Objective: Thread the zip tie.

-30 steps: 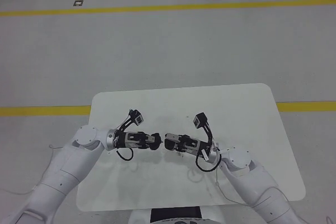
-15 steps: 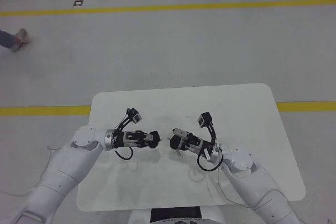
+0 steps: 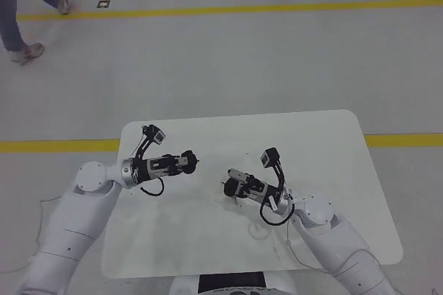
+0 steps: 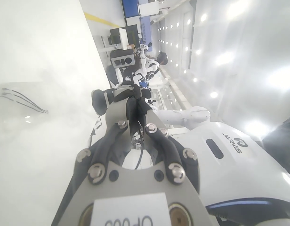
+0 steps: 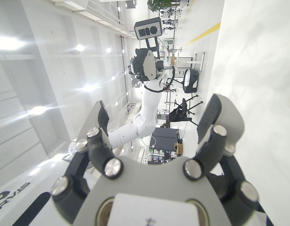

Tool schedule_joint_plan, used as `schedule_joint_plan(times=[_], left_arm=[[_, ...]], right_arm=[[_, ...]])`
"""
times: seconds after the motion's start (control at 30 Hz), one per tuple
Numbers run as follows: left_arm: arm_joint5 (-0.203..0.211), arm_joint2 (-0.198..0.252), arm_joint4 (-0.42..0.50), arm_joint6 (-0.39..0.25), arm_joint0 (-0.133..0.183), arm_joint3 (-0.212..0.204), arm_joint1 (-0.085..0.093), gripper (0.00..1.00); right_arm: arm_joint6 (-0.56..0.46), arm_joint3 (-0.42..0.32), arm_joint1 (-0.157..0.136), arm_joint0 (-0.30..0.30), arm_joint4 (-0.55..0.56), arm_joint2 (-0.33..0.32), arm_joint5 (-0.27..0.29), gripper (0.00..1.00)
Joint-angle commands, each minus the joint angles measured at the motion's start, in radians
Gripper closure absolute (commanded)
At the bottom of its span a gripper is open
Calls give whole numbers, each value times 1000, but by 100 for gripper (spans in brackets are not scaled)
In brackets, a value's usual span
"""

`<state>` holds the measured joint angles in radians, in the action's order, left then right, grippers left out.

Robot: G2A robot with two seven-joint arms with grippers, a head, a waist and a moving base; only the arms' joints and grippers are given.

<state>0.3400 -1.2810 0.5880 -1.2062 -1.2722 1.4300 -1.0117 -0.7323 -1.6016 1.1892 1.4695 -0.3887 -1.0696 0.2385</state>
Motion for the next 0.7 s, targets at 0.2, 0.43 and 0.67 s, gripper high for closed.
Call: schedule_joint_plan(times=[0.2, 0.43, 0.67], left_arm=[[0, -119, -2, -89, -34, 6, -66, 100], [0, -123, -1, -93, -34, 4, -69, 100], [0, -123, -1, -93, -34, 4, -69, 100]], right_arm=[[4, -1, 0, -1, 8, 0, -2, 0], [16, -185, -27, -41, 548, 11, -203, 0], [-145, -324, -38, -97, 920, 102, -409, 0]])
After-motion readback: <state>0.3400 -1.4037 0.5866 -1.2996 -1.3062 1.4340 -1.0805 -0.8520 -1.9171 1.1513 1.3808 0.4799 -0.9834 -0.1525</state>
